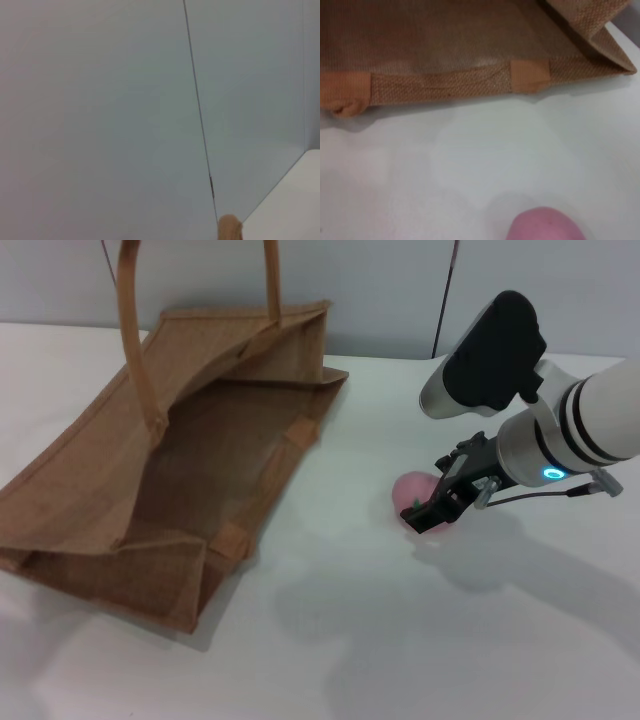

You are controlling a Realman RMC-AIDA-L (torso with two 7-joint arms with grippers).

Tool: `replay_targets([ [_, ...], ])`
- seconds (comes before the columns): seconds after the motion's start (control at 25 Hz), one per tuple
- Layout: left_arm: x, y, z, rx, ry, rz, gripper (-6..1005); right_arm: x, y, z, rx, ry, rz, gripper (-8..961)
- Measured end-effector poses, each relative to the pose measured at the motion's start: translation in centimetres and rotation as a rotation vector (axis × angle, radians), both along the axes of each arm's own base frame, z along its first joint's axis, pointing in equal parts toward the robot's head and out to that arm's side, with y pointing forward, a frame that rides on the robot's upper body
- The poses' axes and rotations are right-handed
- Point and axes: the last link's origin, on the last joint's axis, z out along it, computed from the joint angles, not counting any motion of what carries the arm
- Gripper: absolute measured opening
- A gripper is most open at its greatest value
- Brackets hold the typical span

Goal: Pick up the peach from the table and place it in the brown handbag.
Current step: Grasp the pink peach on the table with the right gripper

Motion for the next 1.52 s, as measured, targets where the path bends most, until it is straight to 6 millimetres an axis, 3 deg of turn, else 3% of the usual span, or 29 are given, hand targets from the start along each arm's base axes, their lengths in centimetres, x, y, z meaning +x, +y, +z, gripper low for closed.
replay_targets([
  [0.48,0.1,0.1,0.0,0.000,0.001,-0.001,125,1.0,0.2,-0.5,-0.023,-0.039,-0.020,817],
  [0.8,0.1,0.1,0.0,0.001,0.001,-0.002,125,0.6,0.3,-0.5,-0.022,-0.032,-0.011,804],
  [1.04,0.1,0.1,0.0,0.001,0.001,-0.004,125,0.4,0.4,-0.5,-0.029,-0.035,-0.044,643],
  [1.52,0.2,0.1,0.2,0.011,0.004,-0.007,125,-0.5,0.6,-0.3,-0.019,-0.016,-0.028,561],
])
